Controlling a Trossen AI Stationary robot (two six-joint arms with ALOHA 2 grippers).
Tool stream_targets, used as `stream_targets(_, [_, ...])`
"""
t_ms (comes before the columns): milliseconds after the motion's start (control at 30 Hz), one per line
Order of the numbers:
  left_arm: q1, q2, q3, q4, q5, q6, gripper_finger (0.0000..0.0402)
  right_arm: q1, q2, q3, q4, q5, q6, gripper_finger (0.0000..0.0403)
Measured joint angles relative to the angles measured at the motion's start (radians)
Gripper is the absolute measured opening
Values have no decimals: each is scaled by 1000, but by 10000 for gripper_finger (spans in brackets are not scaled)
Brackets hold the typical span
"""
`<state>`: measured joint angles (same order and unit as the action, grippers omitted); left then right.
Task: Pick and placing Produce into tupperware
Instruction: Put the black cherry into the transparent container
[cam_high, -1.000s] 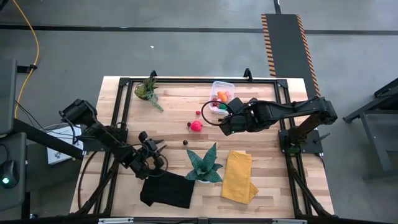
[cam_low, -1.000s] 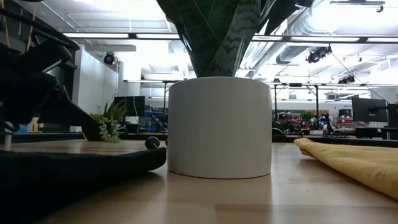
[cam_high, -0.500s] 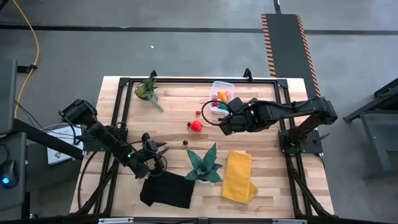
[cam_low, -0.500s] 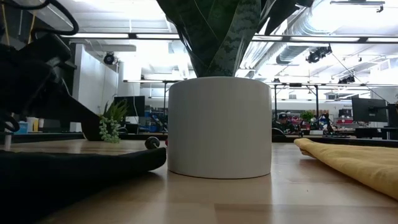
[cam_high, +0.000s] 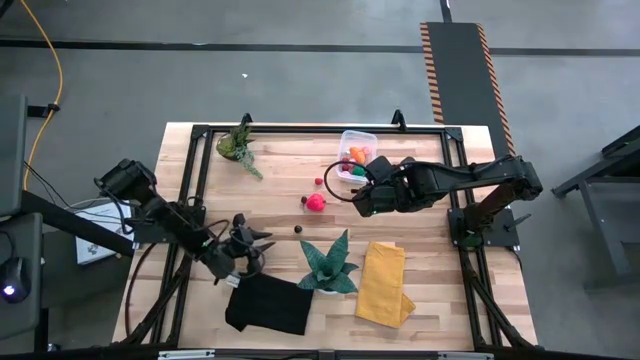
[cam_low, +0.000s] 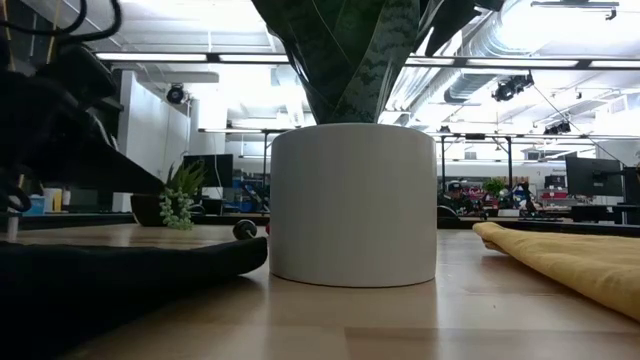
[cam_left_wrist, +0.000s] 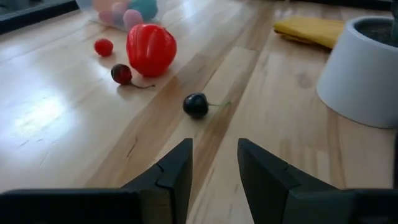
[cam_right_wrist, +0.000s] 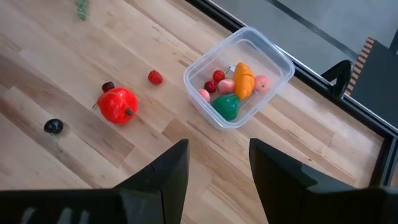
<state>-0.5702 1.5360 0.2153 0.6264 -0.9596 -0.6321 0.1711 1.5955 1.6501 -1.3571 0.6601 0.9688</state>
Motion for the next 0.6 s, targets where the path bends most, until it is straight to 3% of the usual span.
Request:
stream_targets(300, [103, 0, 0, 68, 66, 34, 115, 0, 0, 0, -1, -1, 0, 160])
stream_targets(600, [101, 0, 0, 81, 130, 109, 115, 0, 0, 0, -9, 0, -2, 160])
